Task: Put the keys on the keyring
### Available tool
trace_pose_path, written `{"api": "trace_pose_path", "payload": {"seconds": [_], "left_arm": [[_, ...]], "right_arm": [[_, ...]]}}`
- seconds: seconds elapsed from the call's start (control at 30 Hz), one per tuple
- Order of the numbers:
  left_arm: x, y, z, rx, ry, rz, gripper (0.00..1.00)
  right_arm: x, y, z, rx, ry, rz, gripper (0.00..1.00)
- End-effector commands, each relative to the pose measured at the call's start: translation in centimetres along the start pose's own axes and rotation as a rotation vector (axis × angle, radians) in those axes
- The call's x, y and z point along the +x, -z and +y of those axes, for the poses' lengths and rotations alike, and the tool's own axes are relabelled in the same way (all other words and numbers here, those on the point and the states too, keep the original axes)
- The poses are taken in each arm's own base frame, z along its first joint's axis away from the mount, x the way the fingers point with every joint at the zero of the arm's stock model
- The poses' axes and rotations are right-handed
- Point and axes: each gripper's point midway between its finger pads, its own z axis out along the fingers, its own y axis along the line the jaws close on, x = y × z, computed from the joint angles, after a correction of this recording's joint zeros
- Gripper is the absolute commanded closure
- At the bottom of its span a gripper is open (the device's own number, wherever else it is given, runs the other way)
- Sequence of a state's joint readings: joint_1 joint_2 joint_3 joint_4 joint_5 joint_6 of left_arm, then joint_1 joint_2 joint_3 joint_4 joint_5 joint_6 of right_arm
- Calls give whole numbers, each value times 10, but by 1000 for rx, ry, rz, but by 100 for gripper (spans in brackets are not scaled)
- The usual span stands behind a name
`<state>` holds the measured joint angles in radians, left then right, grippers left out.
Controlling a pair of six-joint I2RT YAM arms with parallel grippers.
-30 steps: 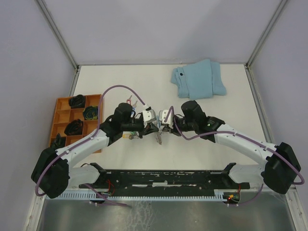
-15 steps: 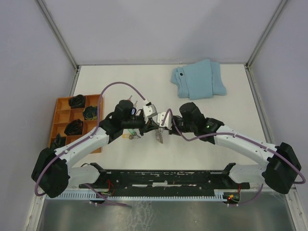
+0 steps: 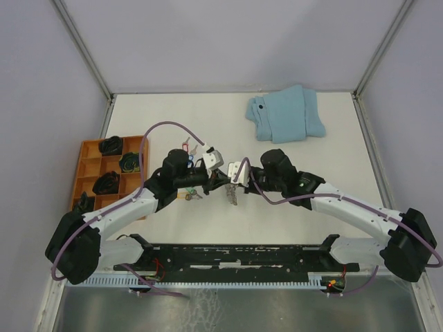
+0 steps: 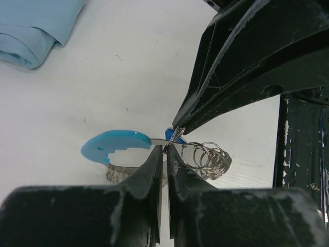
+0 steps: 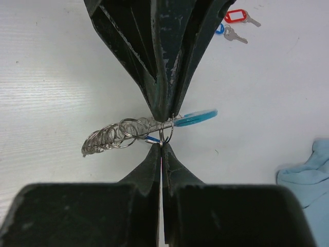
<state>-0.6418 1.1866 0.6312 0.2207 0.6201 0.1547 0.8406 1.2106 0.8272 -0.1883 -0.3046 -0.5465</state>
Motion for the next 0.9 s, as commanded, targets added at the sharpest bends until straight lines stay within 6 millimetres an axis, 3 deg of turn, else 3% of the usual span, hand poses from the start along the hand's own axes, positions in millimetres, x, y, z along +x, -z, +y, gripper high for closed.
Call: {"api": "trace_pose_path", "payload": {"seconds": [0.0,0.43,0.87], "left_arm": [[-28,-1,6,-32,-49,-117,86],[-21,6,9,-57,-117,-124,72],[-19,8,-10,45,-221,-152,57]], "right_arm": [[-29,11,-13,57,32,-94,99],[-37,18,-20,62,72,-82,99],[-43,15,-14,-1,86,-83,99]]}}
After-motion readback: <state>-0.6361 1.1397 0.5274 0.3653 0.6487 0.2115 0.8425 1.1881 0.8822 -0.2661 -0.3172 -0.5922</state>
